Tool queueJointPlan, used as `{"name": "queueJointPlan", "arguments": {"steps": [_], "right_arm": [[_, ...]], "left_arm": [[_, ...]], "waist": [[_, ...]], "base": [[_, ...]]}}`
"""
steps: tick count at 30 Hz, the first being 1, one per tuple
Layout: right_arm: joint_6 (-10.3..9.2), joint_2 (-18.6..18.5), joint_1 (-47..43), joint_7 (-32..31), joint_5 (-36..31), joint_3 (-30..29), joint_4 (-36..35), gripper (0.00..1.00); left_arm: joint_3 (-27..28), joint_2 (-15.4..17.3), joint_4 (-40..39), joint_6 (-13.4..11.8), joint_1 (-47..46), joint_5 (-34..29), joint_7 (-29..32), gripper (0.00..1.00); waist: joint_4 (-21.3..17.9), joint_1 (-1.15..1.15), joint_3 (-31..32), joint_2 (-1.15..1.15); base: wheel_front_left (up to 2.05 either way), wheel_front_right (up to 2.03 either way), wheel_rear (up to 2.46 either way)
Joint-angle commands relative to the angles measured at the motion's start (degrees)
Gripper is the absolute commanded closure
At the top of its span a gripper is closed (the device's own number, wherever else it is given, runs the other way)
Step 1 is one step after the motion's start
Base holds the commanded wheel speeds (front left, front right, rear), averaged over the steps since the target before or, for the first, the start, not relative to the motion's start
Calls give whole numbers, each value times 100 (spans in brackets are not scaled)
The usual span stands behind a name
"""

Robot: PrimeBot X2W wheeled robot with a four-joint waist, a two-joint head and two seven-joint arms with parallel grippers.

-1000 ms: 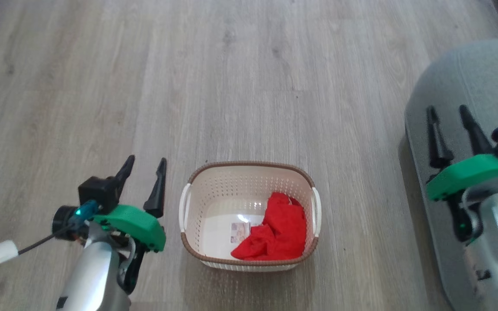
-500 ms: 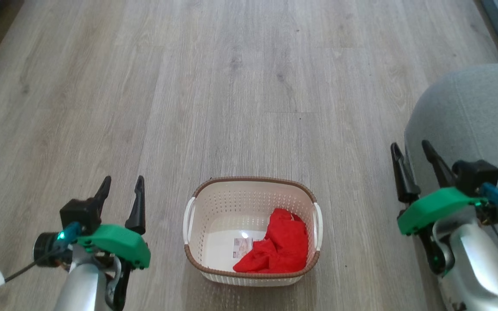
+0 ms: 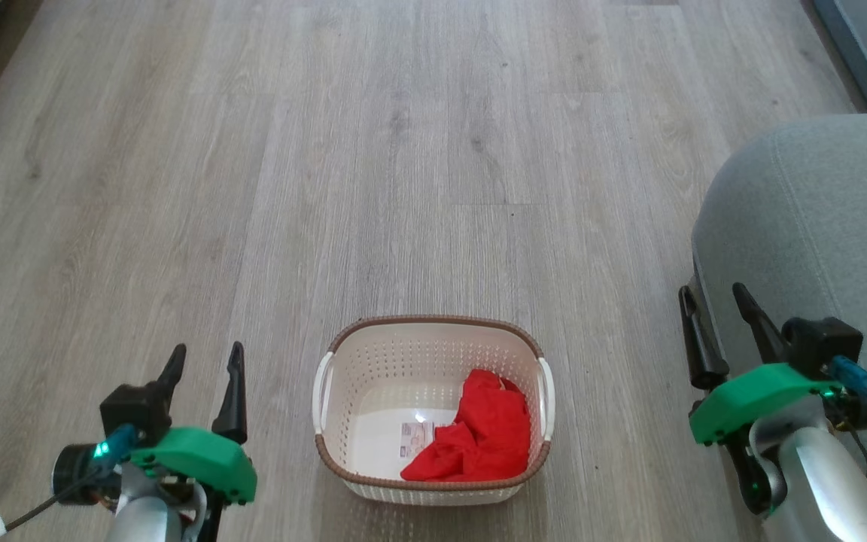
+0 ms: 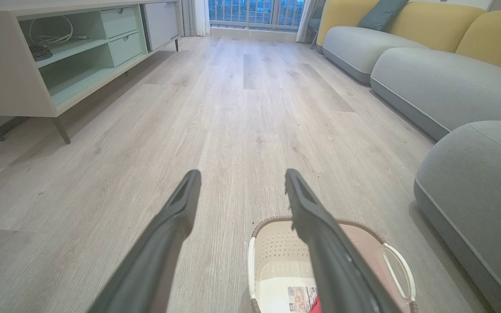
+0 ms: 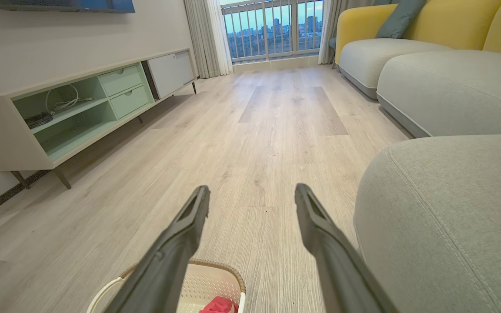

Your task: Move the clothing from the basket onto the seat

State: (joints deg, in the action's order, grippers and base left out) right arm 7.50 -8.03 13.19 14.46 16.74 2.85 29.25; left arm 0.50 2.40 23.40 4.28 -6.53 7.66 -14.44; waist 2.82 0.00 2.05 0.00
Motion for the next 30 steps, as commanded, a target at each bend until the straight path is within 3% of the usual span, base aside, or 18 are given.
{"name": "queueJointPlan", "arguments": {"steps": [1,15,30], "right_arm": [[-1,3,105,53,-46,87,-198,0],[-1,66,193,53,-133,-35,-369,0],[-1,299,1376,53,-343,-82,-1040,0]], "left_arm": [[180,49,-221,-43,-171,29,-56,0],[-87,48,-124,11,-159,111,-56,0],[-696,48,236,138,-1191,340,-56,0]], "waist": [[0,0,-10,0],[-95,0,-273,0],[-739,0,-2502,0]], "base": [[0,0,0],[0,0,0],[0,0,0]]}}
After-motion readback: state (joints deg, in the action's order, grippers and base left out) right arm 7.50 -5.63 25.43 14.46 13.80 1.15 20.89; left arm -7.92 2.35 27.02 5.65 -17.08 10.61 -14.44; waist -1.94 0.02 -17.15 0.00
